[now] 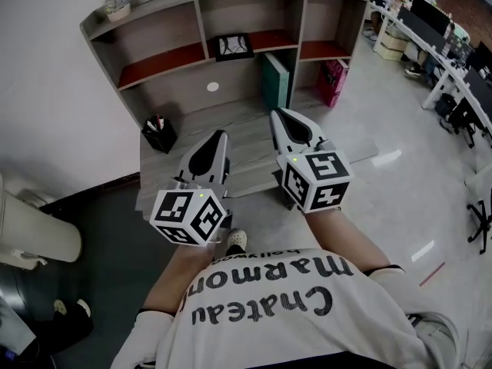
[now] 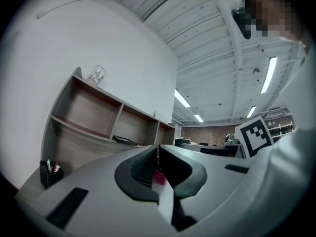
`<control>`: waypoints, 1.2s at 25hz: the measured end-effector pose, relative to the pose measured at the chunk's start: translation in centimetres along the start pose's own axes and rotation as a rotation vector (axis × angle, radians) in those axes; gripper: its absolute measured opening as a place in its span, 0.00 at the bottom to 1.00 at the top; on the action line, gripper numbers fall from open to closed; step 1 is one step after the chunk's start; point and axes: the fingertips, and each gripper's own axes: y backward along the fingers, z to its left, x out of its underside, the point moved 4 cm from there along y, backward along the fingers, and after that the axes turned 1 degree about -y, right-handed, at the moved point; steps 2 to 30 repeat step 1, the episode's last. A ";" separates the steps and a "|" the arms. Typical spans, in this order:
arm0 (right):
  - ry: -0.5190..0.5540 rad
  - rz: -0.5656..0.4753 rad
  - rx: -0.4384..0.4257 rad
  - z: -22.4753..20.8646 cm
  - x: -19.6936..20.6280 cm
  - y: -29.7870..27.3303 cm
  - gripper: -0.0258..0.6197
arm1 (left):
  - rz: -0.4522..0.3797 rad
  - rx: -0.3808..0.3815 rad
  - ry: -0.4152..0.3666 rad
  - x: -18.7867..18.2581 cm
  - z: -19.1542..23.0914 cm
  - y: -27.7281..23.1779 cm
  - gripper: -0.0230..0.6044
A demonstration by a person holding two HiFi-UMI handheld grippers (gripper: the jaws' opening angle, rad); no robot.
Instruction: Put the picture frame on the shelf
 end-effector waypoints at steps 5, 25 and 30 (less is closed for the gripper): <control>-0.004 0.000 0.002 -0.1 0.0 0.1 0.05 | 0.001 -0.001 -0.001 0.0 -0.1 0.1 0.07; -0.004 0.000 0.002 -0.1 0.0 0.1 0.05 | 0.001 -0.001 -0.001 0.0 -0.1 0.1 0.07; -0.004 0.000 0.002 -0.1 0.0 0.1 0.05 | 0.001 -0.001 -0.001 0.0 -0.1 0.1 0.07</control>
